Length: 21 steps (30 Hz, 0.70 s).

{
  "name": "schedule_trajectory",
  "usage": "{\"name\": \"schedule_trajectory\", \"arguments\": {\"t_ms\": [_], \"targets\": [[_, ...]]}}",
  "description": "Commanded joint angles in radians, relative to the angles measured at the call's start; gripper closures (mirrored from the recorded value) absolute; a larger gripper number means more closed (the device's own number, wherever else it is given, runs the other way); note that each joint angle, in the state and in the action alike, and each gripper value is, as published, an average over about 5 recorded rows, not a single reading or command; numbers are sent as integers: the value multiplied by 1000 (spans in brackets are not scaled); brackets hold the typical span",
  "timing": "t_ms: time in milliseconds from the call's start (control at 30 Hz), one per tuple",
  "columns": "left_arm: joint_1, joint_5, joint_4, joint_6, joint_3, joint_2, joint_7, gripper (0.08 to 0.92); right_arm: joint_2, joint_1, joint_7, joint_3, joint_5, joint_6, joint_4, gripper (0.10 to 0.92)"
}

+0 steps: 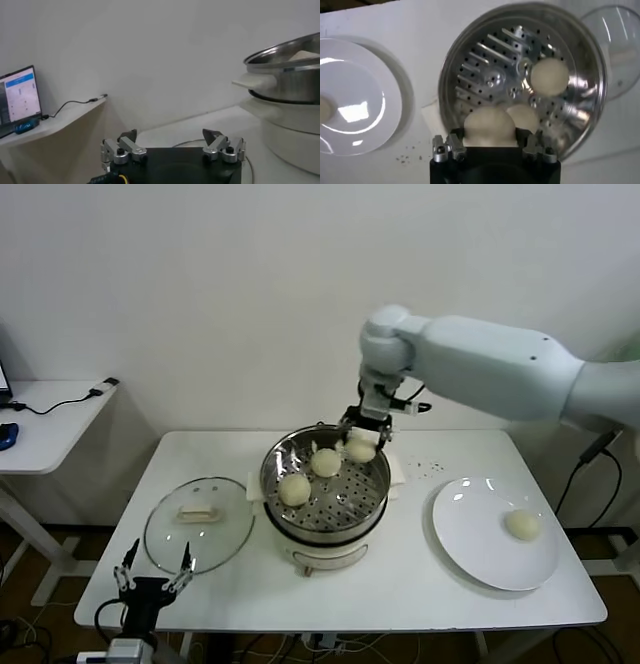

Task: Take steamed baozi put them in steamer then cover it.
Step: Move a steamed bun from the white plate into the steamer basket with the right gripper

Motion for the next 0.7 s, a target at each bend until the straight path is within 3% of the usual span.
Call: {"name": "schedule_trajectory", "arguments": {"t_ms": [33,700], "targets": [[-3,-3,9,-1,-6,6,0,177,107,-109,-1,-18,-36,49,49,342],[-7,-2,26,-4,-3,8,-1,177,97,-164,27,-1,-112,92,65,309]]}}
